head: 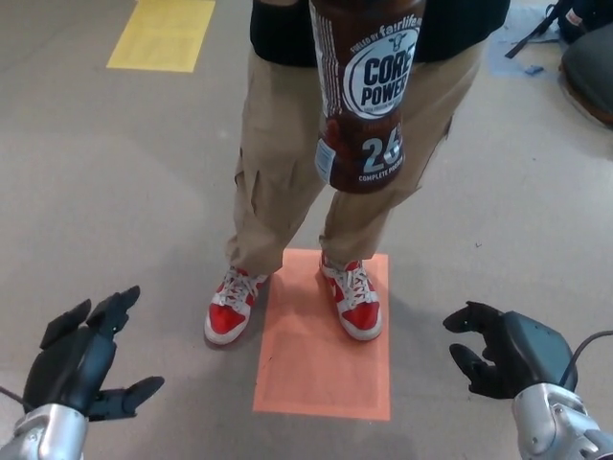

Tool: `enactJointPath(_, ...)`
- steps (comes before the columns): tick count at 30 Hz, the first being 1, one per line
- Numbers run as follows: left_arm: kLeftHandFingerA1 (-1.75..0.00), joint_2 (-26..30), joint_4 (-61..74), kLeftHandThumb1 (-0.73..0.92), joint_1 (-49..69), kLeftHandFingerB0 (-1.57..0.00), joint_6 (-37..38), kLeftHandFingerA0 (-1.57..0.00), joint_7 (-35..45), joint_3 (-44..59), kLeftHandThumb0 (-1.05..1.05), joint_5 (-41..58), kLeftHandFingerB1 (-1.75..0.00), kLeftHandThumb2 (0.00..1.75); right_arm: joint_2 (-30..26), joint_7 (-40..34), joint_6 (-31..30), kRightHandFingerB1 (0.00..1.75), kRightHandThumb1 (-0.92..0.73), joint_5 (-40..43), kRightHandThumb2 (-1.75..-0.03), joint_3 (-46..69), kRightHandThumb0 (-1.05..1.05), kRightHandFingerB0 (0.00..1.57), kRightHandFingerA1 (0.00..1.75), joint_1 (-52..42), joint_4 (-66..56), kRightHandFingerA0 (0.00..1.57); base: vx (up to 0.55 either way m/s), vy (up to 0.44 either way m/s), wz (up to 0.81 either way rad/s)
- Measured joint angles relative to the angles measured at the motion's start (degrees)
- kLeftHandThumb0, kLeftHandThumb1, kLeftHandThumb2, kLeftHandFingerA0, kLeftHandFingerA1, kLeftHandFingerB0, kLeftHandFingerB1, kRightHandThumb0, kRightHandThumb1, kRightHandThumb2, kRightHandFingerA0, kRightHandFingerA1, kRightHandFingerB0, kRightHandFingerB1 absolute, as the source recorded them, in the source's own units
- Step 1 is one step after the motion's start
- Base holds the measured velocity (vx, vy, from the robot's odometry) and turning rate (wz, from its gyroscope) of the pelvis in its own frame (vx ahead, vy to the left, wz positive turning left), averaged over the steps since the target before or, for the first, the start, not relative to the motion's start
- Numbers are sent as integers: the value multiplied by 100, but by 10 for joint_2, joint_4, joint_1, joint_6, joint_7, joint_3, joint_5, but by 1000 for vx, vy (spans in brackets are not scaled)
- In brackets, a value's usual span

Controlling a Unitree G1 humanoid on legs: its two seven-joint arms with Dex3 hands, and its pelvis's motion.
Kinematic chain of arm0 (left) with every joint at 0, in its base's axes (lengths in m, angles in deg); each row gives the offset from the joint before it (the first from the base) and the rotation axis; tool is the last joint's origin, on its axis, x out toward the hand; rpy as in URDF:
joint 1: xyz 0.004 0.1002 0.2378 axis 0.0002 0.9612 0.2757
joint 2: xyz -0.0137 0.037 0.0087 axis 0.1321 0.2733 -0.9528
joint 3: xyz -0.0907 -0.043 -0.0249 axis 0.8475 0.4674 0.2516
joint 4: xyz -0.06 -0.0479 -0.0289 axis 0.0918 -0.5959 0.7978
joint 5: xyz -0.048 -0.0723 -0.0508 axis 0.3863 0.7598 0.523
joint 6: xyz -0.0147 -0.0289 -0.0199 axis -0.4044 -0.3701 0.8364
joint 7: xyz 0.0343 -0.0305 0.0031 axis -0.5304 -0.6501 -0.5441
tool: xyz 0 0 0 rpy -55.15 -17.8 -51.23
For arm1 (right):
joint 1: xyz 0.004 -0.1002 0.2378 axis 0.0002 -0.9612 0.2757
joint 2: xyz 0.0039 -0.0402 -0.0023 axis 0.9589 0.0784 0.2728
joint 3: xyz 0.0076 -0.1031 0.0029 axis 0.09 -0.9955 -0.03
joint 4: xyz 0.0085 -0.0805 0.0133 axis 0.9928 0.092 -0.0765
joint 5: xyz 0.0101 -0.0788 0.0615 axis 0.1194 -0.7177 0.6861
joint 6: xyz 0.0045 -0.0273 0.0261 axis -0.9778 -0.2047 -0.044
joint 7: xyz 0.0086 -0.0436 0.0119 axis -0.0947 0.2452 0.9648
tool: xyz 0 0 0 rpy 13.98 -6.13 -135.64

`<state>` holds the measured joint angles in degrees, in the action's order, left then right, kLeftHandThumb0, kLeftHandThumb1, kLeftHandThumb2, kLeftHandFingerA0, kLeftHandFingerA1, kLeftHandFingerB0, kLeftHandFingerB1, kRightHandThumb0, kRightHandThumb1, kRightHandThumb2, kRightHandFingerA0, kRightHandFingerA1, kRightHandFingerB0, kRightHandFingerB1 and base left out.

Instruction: The robot recieved a bottle of protein shake from a person using its left hand and then shake the protein up and down 2 two times and hand it back to the person

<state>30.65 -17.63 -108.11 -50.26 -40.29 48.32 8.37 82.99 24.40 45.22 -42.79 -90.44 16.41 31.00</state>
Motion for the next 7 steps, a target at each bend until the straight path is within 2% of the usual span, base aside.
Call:
enactJointPath(1,-33,2,-1,60,-6,-3,-1,-32,5,-4,-43,-3,-25,58,0,0,0,48,-79,0,-64,0,-53,63,57,1,0,72,0,0,0)
enactJointPath(2,-45,4,-2,46,-10,0,-1,-23,6,-9,-47,-6,-26,79,0,0,-1,49,-78,0,-63,0,-53,63,58,3,0,72,0,0,0)
enactJointPath(7,-45,10,-4,48,-24,0,-7,-22,9,-36,-51,-23,-24,81,0,0,-1,49,-77,0,-63,0,-52,64,59,7,0,75,0,0,0)
